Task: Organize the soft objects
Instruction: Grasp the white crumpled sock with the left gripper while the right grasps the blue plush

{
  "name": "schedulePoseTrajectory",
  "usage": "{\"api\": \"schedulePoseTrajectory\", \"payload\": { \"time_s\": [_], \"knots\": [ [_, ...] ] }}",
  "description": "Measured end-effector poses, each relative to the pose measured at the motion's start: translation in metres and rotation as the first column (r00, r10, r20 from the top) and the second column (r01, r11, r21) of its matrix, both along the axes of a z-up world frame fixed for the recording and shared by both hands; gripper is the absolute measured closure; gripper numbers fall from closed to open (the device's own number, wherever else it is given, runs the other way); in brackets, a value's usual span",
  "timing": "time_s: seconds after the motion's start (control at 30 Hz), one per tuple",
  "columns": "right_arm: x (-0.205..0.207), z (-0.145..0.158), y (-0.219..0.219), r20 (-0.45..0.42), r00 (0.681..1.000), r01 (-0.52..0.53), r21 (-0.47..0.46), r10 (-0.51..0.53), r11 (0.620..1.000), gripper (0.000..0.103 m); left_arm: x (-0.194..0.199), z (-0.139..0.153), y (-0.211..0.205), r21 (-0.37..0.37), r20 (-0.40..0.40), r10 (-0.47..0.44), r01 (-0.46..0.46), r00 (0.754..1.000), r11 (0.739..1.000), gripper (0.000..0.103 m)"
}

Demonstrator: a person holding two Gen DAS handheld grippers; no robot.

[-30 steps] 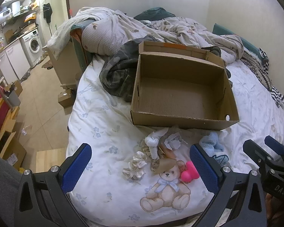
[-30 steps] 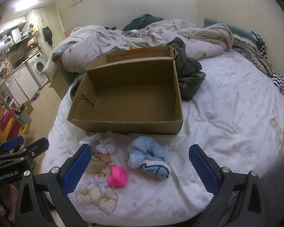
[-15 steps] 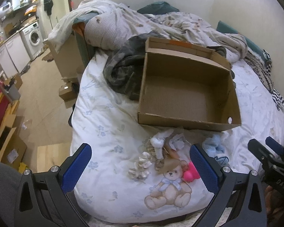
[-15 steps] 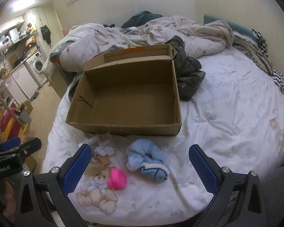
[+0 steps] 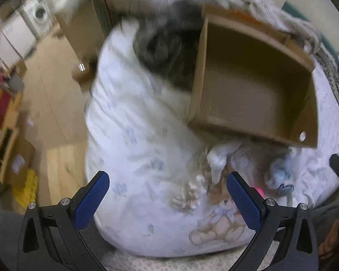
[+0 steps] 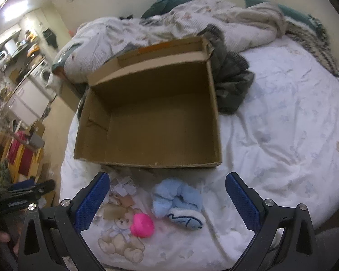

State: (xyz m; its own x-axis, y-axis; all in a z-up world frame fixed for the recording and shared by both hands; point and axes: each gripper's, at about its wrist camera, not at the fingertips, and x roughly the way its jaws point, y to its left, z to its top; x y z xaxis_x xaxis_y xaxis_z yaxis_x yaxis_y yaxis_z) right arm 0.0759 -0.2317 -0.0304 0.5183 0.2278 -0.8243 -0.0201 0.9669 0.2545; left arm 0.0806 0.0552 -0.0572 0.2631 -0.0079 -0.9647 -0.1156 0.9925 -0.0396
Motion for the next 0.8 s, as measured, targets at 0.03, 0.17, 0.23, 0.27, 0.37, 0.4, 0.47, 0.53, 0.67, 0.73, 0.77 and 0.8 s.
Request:
{"api": "schedulePoseTrajectory", "payload": {
  "time_s": [0.03, 0.17, 0.23, 0.27, 0.37, 0.4, 0.47, 0.53, 0.67, 0.73, 0.77, 0.8],
  "knots": [
    [0.002, -0.004, 0.001, -0.010, 1.000, -0.010, -0.006, 0.010, 1.000, 0.000, 0.002, -0.012, 0.003, -0.017, -0.035, 0.009, -0.010, 0.999, 1.000, 0.003],
    [0.008, -0.018, 0.000, -0.037, 0.999, -0.025, -0.010, 0.024, 1.000, 0.000, 0.008, -0.043, 0.001, -0.081, -0.129, 0.001, -0.011, 0.992, 0.997, 0.028],
    [0.010, -0.026, 0.000, -0.064, 0.997, -0.042, 0.024, 0.043, 0.999, 0.000, 0.011, -0.053, -0.005, -0.084, -0.153, -0.019, 0.006, 0.988, 0.996, 0.027],
    [0.011, -0.030, 0.000, -0.075, 0.996, -0.039, 0.031, 0.041, 0.999, 0.000, 0.012, -0.059, -0.009, -0.090, -0.167, -0.036, 0.021, 0.985, 0.996, 0.028],
    [0.014, -0.039, -0.005, -0.099, 0.995, -0.021, 0.056, 0.027, 0.998, 0.000, 0.012, -0.076, -0.017, -0.105, -0.204, -0.061, 0.040, 0.977, 0.994, 0.034],
    [0.015, -0.040, -0.006, -0.104, 0.994, -0.015, 0.061, 0.021, 0.998, 0.000, 0.012, -0.081, -0.019, -0.109, -0.211, -0.072, 0.049, 0.975, 0.993, 0.039],
    [0.017, -0.043, -0.010, -0.108, 0.994, 0.000, 0.062, 0.006, 0.998, 0.000, 0.014, -0.090, -0.022, -0.137, -0.219, -0.084, 0.055, 0.972, 0.989, 0.067],
    [0.019, -0.047, -0.013, -0.120, 0.993, 0.017, 0.066, -0.009, 0.998, 0.000, 0.014, -0.092, -0.022, -0.169, -0.214, -0.081, 0.045, 0.973, 0.985, 0.081],
    [0.023, -0.055, -0.020, -0.155, 0.987, 0.041, 0.086, -0.028, 0.995, 0.000, 0.015, -0.082, -0.019, -0.209, -0.178, -0.070, 0.031, 0.982, 0.977, 0.086],
    [0.023, -0.056, -0.025, -0.159, 0.987, 0.052, 0.096, -0.036, 0.994, 0.000, 0.013, -0.072, -0.016, -0.210, -0.153, -0.050, 0.017, 0.987, 0.978, 0.090],
    [0.023, -0.056, -0.028, -0.161, 0.986, 0.061, 0.108, -0.044, 0.992, 0.000, 0.012, -0.067, -0.015, -0.203, -0.137, -0.045, 0.017, 0.990, 0.979, 0.090],
    [0.023, -0.057, -0.031, -0.168, 0.984, 0.073, 0.119, -0.052, 0.990, 0.000, 0.011, -0.064, -0.014, -0.193, -0.125, -0.041, 0.016, 0.991, 0.981, 0.090]
  ]
}}
